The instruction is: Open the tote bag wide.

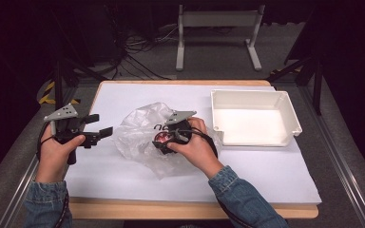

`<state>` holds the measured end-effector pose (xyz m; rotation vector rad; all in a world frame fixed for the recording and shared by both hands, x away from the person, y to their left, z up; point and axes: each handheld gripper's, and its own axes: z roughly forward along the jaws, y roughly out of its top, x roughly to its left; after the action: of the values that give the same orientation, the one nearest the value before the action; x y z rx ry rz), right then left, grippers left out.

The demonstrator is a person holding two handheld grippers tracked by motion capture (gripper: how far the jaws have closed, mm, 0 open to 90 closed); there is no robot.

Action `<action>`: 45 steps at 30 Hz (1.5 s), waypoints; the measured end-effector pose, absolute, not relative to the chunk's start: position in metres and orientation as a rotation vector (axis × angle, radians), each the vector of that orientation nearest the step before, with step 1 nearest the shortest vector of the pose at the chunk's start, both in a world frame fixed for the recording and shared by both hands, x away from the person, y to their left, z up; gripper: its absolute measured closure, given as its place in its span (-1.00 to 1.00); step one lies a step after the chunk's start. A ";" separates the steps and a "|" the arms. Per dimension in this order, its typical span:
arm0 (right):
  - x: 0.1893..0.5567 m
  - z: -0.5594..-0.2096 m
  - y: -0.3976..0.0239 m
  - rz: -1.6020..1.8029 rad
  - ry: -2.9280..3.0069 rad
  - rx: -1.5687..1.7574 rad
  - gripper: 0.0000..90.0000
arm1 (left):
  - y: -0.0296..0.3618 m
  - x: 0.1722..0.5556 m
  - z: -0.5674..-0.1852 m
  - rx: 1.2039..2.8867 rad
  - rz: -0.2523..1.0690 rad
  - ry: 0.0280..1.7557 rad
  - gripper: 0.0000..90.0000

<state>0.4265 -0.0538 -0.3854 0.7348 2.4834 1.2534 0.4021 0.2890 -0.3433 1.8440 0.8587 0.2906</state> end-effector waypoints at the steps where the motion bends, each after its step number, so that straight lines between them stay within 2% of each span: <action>1: 0.425 -0.387 -0.053 1.236 2.485 0.726 -0.69 | 0.290 0.403 -0.344 1.841 0.289 0.868 -0.68; 24: 0.423 -0.414 -0.050 1.172 2.525 0.755 -0.84 | 0.293 0.408 -0.350 1.837 0.276 0.888 -0.69; 42: 0.429 -0.434 -0.052 1.219 2.540 0.687 -0.83 | 0.292 0.409 -0.353 1.844 0.274 0.892 -0.70; 45: 0.428 -0.432 -0.053 1.235 2.522 0.677 -0.77 | 0.291 0.410 -0.354 1.847 0.271 0.891 -0.70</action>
<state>0.4279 -0.0532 -0.4320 0.6772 2.5224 1.2353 0.4095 0.2914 -0.3536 1.8474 0.8914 0.2713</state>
